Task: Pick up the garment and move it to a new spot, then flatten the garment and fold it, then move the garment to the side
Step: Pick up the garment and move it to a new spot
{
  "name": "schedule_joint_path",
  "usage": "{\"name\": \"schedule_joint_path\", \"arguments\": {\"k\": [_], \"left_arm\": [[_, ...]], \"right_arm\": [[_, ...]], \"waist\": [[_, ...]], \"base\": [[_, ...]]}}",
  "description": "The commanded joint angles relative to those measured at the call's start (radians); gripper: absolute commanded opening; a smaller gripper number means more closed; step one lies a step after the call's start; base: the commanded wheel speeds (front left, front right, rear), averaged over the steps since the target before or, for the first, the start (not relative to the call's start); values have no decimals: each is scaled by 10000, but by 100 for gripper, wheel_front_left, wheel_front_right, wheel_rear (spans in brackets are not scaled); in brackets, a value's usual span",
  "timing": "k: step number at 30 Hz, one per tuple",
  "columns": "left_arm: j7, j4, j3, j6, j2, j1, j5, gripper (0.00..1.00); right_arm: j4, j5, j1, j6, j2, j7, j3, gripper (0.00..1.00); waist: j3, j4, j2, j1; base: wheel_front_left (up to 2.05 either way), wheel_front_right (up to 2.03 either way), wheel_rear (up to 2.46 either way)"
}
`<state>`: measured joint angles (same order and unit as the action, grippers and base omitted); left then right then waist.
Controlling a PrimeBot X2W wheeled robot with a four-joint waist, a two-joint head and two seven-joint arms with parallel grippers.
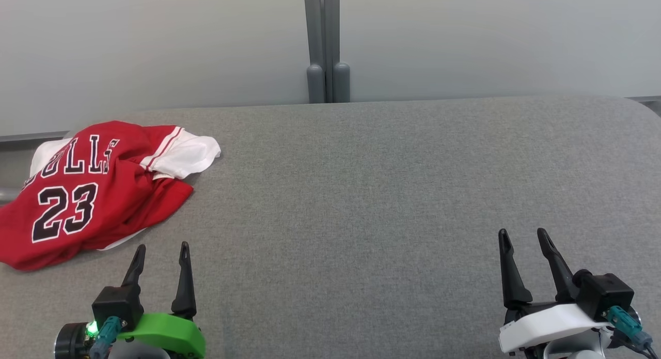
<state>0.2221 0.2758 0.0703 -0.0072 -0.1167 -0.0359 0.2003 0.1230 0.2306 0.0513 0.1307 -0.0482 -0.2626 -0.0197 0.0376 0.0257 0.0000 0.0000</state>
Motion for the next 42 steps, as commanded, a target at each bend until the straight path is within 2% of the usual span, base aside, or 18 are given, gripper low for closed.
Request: {"name": "schedule_joint_path", "arguments": {"k": [1, 27, 34, 42], "left_arm": [[-62, -61, 16, -10, -102, -42, 72, 100], [-207, -239, 165, 128, -328, 100, 226, 100], [-195, -166, 119, 219, -461, 30, 264, 100], [-207, -52, 98, 256, -583, 13, 333, 100]], "right_arm": [[30, 40, 62, 2, -40, -11, -11, 100], [153, 135, 84, 2, -38, -19, -78, 100], [168, 238, 117, 2, -38, -22, -199, 100], [233, 347, 170, 1, -38, -26, -276, 100]], "waist": [[-2, 12, 0, 0], [-37, 303, 0, 0], [-29, 760, 0, 0], [-35, 1586, 0, 0]], "base": [[0, 0, 0], [0, 0, 0], [0, 0, 0], [0, 0, 0]]}}
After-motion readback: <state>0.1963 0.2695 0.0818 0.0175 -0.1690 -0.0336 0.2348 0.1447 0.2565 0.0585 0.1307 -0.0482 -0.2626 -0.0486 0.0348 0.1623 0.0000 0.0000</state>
